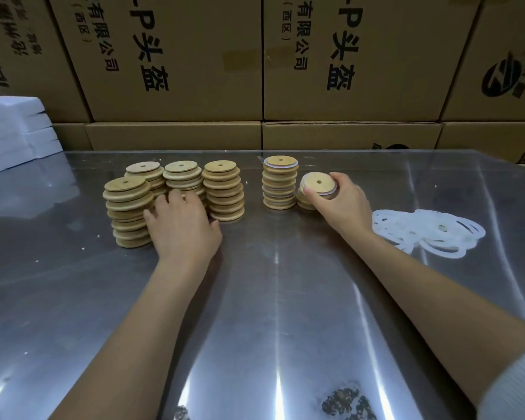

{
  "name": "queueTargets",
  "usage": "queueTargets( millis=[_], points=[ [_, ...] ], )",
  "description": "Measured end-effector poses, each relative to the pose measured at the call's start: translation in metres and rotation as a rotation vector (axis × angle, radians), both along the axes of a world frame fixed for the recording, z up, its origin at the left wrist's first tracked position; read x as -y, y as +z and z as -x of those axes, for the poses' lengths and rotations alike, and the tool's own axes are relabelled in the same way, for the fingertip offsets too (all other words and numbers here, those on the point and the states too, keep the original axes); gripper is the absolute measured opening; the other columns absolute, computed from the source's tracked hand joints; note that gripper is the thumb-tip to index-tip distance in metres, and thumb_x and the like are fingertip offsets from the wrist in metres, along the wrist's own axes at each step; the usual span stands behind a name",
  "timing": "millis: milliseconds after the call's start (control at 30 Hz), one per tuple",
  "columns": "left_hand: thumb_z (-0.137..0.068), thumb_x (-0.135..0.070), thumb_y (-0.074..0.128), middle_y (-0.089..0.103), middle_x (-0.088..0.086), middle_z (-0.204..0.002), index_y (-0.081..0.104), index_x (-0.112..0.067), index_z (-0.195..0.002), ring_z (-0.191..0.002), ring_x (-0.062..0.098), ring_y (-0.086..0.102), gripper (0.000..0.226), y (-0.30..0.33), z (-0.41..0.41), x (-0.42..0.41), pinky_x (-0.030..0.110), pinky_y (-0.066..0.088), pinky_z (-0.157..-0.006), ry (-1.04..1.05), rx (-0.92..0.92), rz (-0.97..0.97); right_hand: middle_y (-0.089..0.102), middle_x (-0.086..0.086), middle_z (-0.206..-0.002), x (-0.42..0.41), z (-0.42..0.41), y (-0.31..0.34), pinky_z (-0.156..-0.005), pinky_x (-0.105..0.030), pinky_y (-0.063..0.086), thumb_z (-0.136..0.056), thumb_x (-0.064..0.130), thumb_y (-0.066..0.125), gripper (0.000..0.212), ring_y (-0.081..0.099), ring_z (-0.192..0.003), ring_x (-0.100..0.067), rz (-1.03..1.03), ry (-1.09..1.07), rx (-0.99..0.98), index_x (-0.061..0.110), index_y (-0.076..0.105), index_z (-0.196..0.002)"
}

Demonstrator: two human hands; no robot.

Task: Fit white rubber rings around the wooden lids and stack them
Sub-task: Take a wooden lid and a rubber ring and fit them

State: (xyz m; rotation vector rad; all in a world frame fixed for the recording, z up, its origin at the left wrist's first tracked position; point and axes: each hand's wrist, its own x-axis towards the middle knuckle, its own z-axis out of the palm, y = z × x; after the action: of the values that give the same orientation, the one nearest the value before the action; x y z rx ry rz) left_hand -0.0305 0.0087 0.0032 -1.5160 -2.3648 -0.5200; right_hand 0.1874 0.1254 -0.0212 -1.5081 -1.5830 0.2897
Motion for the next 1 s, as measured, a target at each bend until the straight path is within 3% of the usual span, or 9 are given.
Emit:
queueTargets(
  millis=[100,233,500,733,900,1000],
  points=[
    [-0.085,-0.043,0.062,0.045,0.015,-0.135,0.045,-0.006,-0.128,-0.129,0.037,0.036,0.06,-0.004,0.002,-0.003,0.052,0.032,-0.106,0.028,0.025,0.067,0.059,-0.002,-0.125,-0.01,0.0,-0.001,-0.081,-0.035,0.038,-0.078,0.063,0.059,0.069,0.048,-0.122,-0.024,0.03,-0.017,0.051,0.022,0.047,-0.132],
    [-0.086,-0.041,0.062,0.038,0.016,-0.142,0.034,-0.002,-0.135,-0.135,0.037,0.029,0.069,-0.009,0.003,-0.004,0.049,0.032,-0.108,0.036,0.057,0.105,0.052,-0.003,-0.138,-0.019,-0.001,-0.003,-0.092,-0.039,0.041,-0.083,0.063,0.054,0.074,0.045,-0.128,-0.026,0.12,0.058,0.091,0.02,0.039,-0.141],
    [-0.089,-0.044,0.058,0.041,0.019,-0.137,0.041,-0.003,-0.129,-0.125,0.039,0.038,0.06,-0.011,0.003,-0.004,0.046,0.035,-0.102,0.021,0.049,0.062,0.043,0.0,-0.147,-0.021,-0.004,-0.005,-0.098,-0.04,0.038,-0.084,0.067,0.049,0.077,0.04,-0.133,-0.024,0.181,0.134,0.064,0.026,0.031,-0.147],
    [-0.093,-0.025,0.055,0.051,0.019,-0.123,0.05,-0.003,-0.121,-0.113,0.038,0.047,0.036,-0.009,0.004,-0.004,0.043,0.041,-0.087,-0.056,0.11,-0.091,0.037,-0.002,-0.151,-0.016,-0.004,-0.003,-0.1,-0.042,0.038,-0.081,0.068,0.051,0.091,0.038,-0.136,-0.024,0.205,0.107,0.032,0.018,0.019,-0.15],
    [-0.09,-0.017,0.058,0.048,0.016,-0.129,0.05,-0.006,-0.127,-0.117,0.039,0.042,0.04,-0.008,0.0,-0.002,0.044,0.039,-0.09,-0.174,0.137,-0.172,0.039,-0.005,-0.149,0.005,-0.005,-0.001,-0.099,-0.041,0.038,-0.091,0.056,0.047,0.075,0.039,-0.134,-0.026,0.145,0.025,0.07,0.012,0.024,-0.147],
    [-0.087,-0.018,0.061,0.049,0.011,-0.129,0.052,-0.008,-0.125,-0.118,0.036,0.041,0.041,-0.006,-0.014,-0.002,0.038,0.034,-0.095,-0.33,0.181,-0.241,0.051,-0.007,-0.134,0.032,-0.008,0.0,-0.087,-0.036,0.039,-0.095,0.041,0.049,0.051,0.046,-0.123,-0.026,0.021,-0.018,0.18,0.011,0.041,-0.135]
  ],
)
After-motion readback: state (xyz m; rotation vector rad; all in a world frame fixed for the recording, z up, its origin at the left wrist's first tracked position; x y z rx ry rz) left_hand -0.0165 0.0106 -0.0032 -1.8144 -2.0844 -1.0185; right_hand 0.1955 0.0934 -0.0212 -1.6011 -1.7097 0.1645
